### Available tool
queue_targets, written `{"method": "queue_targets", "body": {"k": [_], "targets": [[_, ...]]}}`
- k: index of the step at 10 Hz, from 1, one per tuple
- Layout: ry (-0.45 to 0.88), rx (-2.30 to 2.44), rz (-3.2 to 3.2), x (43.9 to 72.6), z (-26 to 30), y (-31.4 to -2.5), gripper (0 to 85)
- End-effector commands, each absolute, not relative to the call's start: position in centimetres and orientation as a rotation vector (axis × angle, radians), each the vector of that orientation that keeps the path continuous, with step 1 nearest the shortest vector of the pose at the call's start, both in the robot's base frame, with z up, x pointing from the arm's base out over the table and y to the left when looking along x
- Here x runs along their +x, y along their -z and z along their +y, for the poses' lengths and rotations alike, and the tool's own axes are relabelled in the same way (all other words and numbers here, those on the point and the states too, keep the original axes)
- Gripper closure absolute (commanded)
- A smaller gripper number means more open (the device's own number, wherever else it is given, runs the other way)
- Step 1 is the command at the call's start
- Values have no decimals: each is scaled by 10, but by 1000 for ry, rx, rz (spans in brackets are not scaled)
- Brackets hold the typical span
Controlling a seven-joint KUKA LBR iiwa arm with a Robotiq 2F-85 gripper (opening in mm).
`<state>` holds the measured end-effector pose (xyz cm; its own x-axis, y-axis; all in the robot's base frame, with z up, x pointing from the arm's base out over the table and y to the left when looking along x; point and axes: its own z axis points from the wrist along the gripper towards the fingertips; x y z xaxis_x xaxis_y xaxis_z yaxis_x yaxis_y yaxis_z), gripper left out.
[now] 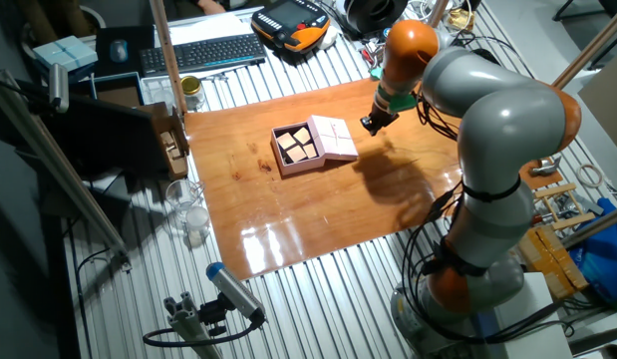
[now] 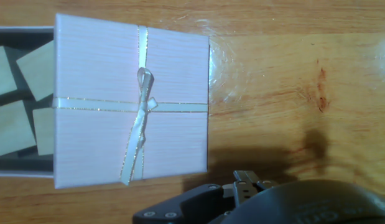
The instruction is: Slide the outer casing onto the gift box
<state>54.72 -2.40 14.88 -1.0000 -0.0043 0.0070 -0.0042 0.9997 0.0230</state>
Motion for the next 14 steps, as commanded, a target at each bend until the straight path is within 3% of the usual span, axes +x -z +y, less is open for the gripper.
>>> {"method": "queue_targets", "body": {"k": [1, 4, 6, 14], "targets": [[38, 6, -3131, 547, -24, -149, 850], [36, -2, -3146, 547, -24, -149, 850], [118, 1, -3138, 547, -24, -149, 850], [46, 25, -3120, 547, -24, -149, 850]]}}
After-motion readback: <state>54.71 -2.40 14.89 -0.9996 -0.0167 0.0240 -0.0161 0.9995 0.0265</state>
